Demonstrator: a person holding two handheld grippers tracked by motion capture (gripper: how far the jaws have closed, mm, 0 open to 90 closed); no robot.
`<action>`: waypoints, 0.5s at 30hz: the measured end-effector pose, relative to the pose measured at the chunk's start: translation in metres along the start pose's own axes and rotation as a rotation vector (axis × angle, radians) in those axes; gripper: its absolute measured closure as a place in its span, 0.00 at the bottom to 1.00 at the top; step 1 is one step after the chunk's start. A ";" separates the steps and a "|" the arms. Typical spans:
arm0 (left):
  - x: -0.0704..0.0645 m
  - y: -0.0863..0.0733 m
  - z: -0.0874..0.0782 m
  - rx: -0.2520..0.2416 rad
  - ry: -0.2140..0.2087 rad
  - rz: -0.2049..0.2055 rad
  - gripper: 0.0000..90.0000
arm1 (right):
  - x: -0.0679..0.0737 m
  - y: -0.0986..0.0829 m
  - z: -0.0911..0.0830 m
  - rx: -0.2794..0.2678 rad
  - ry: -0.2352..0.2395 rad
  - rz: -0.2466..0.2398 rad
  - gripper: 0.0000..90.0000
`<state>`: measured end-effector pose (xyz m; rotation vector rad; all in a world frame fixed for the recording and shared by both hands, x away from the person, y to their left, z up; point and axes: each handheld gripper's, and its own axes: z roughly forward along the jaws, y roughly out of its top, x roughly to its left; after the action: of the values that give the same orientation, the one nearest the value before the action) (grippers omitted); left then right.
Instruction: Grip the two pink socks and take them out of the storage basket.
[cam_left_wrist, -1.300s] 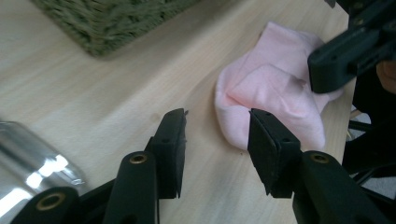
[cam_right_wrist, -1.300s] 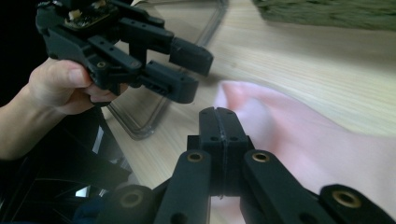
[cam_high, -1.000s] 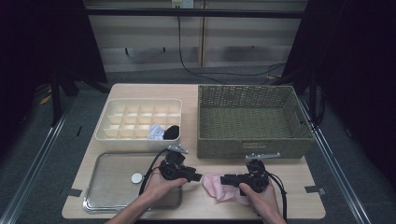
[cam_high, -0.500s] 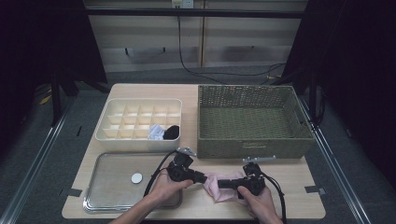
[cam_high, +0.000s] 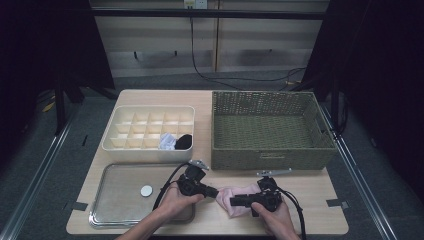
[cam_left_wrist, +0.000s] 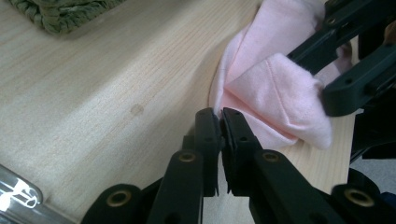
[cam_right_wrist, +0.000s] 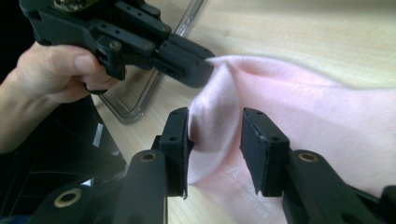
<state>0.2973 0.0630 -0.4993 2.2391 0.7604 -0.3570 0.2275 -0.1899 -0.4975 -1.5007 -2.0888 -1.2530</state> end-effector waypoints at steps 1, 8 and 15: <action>0.000 0.000 0.000 -0.002 -0.005 0.004 0.95 | 0.000 -0.001 0.002 0.007 0.005 0.004 0.70; -0.001 0.000 0.000 0.000 0.007 -0.001 0.95 | 0.007 0.004 0.006 -0.014 0.037 -0.021 0.96; -0.003 0.002 -0.003 -0.006 -0.018 0.014 0.95 | 0.013 0.018 -0.010 -0.091 -0.011 -0.060 0.97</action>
<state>0.2966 0.0628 -0.4950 2.2315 0.7354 -0.3671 0.2355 -0.1880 -0.4743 -1.4951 -2.1251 -1.3820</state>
